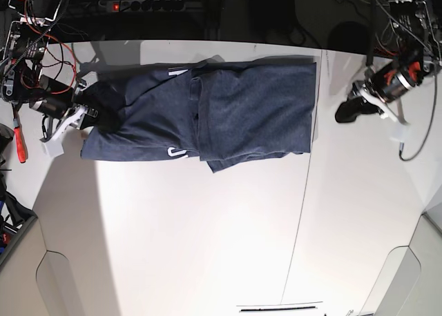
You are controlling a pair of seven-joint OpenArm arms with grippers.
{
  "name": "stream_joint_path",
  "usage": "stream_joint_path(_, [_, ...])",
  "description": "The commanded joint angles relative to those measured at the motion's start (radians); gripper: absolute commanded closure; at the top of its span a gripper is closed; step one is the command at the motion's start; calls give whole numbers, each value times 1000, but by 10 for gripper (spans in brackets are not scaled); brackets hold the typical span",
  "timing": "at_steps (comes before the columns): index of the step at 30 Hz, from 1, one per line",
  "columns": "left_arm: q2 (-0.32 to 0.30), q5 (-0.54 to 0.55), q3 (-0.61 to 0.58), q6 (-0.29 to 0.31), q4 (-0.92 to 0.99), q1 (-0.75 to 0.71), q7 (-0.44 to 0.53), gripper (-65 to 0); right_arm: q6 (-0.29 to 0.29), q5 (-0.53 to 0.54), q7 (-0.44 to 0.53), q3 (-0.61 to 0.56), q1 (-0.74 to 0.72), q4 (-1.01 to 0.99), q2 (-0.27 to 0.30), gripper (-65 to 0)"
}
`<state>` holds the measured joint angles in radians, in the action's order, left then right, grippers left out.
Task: Layout the t-shirt on the table in an organized manner, then fold the t-shirt properly
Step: 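Release the shirt with both grippers and lift them away, then grasp the shirt end with the right gripper and fold it over the left half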
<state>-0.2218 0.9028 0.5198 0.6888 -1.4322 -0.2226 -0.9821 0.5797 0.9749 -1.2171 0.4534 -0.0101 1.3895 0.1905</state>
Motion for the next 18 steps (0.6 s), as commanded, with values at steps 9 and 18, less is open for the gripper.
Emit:
stream_joint_path(9, [-11, -122, -171, -5, 55, 7, 104, 0, 5, 34, -31, -99, -9, 248, -156, 0])
stream_joint_path(18, [-8, -114, -198, -5, 55, 7, 106, 0, 4, -168, 122, -463, -12, 258, -265, 0])
